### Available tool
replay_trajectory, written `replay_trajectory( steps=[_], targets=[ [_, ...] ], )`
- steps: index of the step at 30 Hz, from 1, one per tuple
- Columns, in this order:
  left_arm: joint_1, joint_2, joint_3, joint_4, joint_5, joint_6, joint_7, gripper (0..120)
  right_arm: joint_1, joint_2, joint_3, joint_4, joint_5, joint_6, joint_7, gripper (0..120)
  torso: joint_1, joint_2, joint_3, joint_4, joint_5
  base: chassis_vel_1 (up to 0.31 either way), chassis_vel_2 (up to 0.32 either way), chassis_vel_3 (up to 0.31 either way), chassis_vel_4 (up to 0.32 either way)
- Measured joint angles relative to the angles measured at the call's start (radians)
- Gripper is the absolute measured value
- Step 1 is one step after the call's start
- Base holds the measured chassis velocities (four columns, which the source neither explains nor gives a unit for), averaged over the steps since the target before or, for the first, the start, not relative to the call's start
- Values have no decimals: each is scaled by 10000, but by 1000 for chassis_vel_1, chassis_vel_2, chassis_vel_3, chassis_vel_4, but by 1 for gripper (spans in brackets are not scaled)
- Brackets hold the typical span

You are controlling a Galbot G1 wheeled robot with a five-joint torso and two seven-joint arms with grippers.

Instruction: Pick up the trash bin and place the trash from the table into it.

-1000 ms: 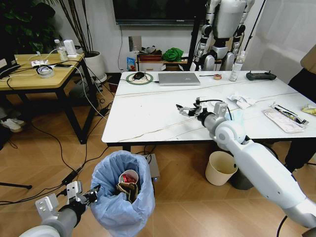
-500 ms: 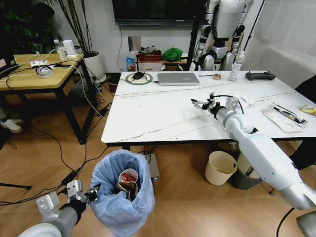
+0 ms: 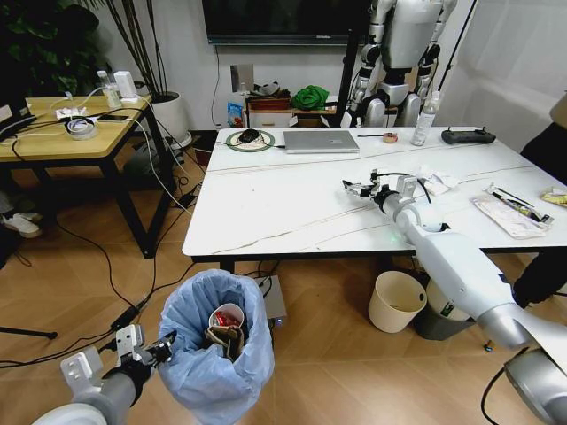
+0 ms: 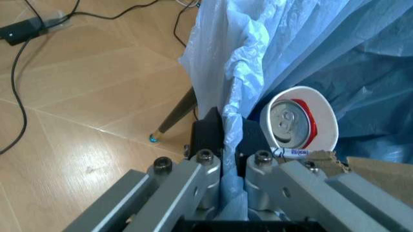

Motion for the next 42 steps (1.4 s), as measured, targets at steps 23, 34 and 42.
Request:
replay_trajectory(
  steps=[23,34,42],
  targets=[
    [-175,34,84,143,-10,-24,39,0,193,117,-95,-415,83,-342,227,100,0,0,0,-2,0,0,0,0,0],
    [-247,73,123,209,-29,-24,47,0,201,73,-67,-442,168,-493,322,100,0,3,-1,3,0,0,0,0,0],
    [-268,86,139,229,-37,-24,49,0,142,-1,-38,-419,168,-498,340,100,0,3,-1,3,-1,0,0,0,0]
  ],
)
